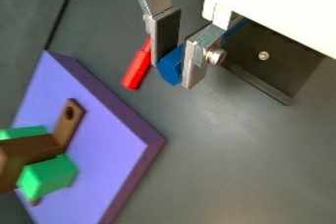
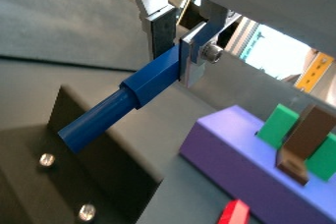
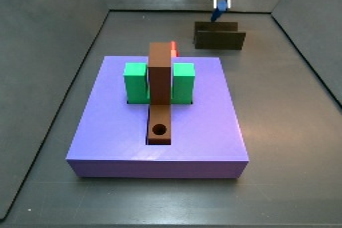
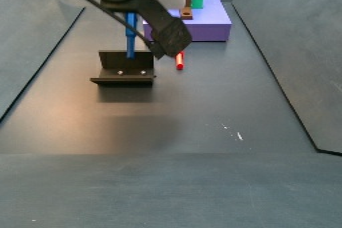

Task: Pick up the blue object. Move up. Place the blue object on the fixture. Regrasp the blue object. Move to above the board. Insert the blue object.
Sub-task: Place the blue object on the fixture.

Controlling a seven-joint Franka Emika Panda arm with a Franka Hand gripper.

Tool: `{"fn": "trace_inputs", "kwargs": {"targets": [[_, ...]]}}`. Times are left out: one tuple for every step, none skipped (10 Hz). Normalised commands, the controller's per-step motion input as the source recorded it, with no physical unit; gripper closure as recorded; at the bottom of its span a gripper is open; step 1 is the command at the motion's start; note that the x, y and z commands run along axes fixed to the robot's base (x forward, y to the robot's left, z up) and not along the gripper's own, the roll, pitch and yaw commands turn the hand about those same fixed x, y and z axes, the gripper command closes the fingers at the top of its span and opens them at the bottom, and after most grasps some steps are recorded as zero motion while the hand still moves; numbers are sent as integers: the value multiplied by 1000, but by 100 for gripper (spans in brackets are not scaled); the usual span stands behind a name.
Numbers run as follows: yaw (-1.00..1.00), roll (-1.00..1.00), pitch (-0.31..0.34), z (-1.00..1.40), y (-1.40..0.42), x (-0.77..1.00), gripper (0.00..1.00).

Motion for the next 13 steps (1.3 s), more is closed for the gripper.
{"fn": "trace_inputs", "kwargs": {"targets": [[0, 57, -37, -429, 69, 0, 100], [-34, 129, 0, -317, 97, 9, 100], [-83, 9, 0, -203, 160, 94, 100], [-100, 0, 0, -126, 177, 174, 100], [-100, 0, 0, -171, 146, 209, 100], [-57, 0, 0, -220, 140, 206, 100], [0, -37, 0, -220, 103, 194, 100], [0, -106, 0, -220, 57, 211, 100], [0, -83, 0, -234, 60, 157, 100], [0, -83, 0, -234, 46, 89, 100], [0, -74, 0, -169, 0, 106, 100], [-29, -109, 0, -163, 0, 86, 100], [-31, -134, 0, -120, 0, 103, 100]]}}
